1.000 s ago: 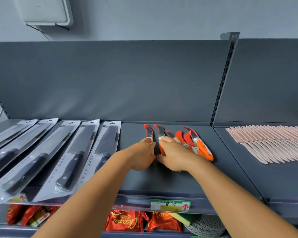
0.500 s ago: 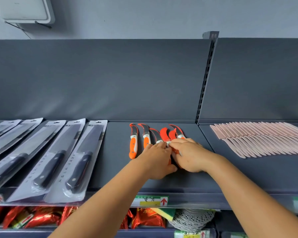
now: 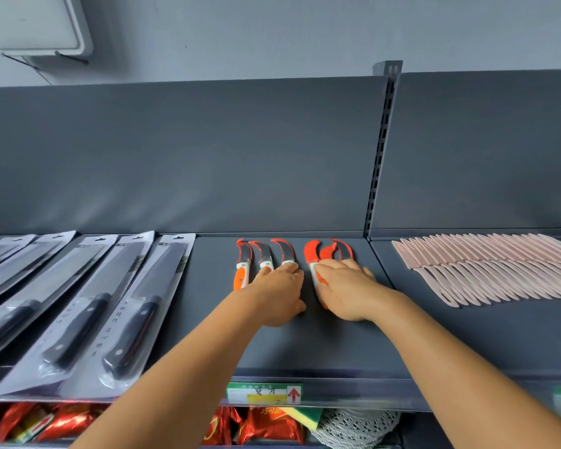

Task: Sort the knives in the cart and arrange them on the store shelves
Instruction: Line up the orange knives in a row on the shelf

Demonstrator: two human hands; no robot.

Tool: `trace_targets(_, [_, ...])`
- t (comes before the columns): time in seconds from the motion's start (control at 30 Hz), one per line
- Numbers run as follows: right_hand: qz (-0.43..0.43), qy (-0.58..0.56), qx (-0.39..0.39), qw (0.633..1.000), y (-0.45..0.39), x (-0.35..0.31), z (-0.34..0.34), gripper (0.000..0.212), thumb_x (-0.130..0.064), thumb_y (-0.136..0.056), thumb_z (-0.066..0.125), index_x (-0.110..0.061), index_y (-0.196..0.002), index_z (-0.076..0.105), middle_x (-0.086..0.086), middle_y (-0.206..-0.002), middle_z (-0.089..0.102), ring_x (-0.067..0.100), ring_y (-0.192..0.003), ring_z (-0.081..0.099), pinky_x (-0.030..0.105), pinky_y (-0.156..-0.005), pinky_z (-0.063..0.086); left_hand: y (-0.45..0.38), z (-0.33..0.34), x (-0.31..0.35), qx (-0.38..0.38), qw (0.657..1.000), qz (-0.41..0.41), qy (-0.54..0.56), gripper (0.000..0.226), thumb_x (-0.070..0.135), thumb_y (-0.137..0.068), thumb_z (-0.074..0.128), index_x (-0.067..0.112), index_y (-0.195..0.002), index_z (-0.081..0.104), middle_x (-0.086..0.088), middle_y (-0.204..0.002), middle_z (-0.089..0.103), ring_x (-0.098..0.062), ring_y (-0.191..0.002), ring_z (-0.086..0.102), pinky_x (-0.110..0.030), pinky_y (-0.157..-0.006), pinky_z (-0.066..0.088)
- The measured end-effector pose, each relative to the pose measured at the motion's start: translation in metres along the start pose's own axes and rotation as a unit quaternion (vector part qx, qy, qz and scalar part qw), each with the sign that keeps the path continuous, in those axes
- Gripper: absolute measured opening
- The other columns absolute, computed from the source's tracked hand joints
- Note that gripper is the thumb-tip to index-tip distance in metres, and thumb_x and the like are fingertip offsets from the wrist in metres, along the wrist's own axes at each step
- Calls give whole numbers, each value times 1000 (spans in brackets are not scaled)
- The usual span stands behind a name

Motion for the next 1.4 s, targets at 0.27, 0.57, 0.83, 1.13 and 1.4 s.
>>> trace_targets(0.27, [18, -22, 36, 999, 14, 23, 0, 21, -19, -93, 40, -16, -108, 54, 3, -125, 50, 25, -120, 42, 35, -100, 37, -8, 20, 44, 55, 992, 47, 106, 34, 27, -95, 45, 4, -118, 52, -13, -123, 46, -31, -116, 43, -39, -99, 37])
trace_targets(0.57, [56, 8, 81, 995, 27, 28, -7, 27, -26, -92, 54, -10, -113, 54, 9, -122, 51, 29, -118, 45, 36, -89, 42, -12, 12, 57, 119, 991, -47, 44, 29, 7, -92, 47, 5, -120, 53, -16, -132, 40, -30, -114, 44, -34, -91, 39])
trace_targets(0.83, [69, -18, 109, 991, 15, 18, -16, 20, -9, -92, 45, -12, -110, 52, 12, -105, 61, 32, -92, 60, 27, -68, 43, -13, 5, 56, 124, 982, -104, 102, 33, 3, -92, 46, 8, -124, 52, -15, -130, 39, -31, -109, 51, -33, -87, 43])
trace_targets(1.13, [75, -44, 64, 994, 0, 24, -9, 7, -19, -86, 55, -18, -92, 51, 10, -114, 55, 33, -105, 53, 30, -75, 40, -18, 4, 44, 99, 993, -55, -41, 37, 6, -91, 46, 2, -128, 45, -14, -128, 47, -30, -121, 38, -31, -89, 32])
trace_targets(1.4, [-13, -52, -27, 998, 2, 36, -4, 18, -31, -83, 54, -19, -92, 44, 2, -113, 47, 27, -116, 41, 37, -94, 42, -32, 13, 29, -4, 999, 34, -17, 31, 8, -93, 44, 4, -124, 47, -13, -135, 35, -33, -124, 41, -43, -104, 32])
Point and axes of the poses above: each hand's wrist, its own y-axis away from the middle knuckle, its own z-axis out of the palm, x = y × z, the point moved 4 cm from there along -y, towards the middle knuckle
